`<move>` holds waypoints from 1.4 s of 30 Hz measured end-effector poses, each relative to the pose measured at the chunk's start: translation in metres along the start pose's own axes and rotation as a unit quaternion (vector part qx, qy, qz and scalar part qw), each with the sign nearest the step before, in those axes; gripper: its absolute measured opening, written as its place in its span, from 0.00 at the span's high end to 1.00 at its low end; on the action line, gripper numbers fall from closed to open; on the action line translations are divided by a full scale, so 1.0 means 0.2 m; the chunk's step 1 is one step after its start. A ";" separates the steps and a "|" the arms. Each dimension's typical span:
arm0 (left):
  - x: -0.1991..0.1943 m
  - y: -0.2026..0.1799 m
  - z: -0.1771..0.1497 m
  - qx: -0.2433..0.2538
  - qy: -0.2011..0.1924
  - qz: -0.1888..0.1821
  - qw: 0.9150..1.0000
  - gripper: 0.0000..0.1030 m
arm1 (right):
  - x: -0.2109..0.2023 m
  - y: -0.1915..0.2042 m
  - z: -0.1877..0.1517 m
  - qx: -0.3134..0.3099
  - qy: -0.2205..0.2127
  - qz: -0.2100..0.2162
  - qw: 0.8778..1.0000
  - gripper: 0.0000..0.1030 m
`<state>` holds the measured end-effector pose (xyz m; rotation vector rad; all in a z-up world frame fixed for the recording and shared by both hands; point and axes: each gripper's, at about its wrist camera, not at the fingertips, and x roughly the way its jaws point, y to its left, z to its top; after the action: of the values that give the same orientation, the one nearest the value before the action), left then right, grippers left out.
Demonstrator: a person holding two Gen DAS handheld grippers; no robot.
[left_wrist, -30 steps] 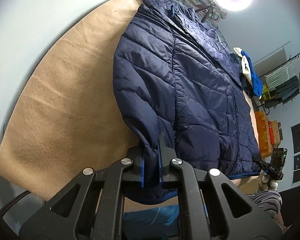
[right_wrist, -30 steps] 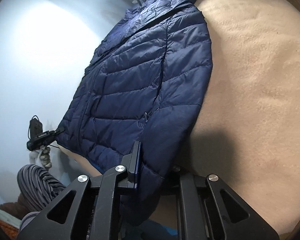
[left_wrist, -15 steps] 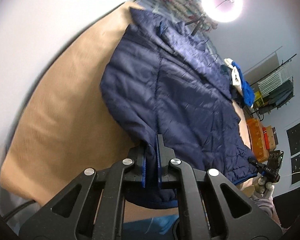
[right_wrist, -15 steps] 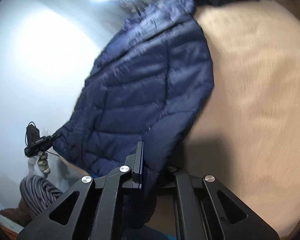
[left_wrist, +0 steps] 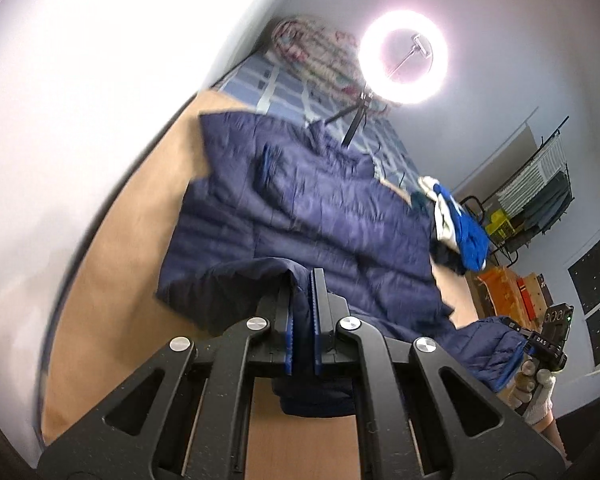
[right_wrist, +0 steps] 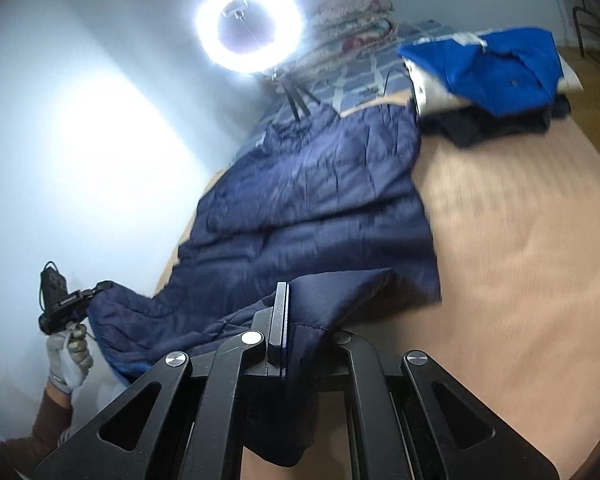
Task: Fold large clothes
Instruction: 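Grasp the hem with the left gripper while the right gripper grasps it too, lifting toward the collar, then carry the held navy jacket hem over toward the collar with both grippers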
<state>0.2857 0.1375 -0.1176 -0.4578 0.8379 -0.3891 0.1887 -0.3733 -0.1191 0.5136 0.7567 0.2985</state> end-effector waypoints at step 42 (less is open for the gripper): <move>0.93 0.23 0.74 0.042 -0.010 0.095 0.995 0.40 | 0.82 -0.41 0.72 0.024 0.023 -0.045 0.998 0.84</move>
<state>0.5218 0.1175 -0.1698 -0.3003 0.8340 -0.2422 0.4127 -0.4192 -0.1698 0.5169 0.8304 0.2096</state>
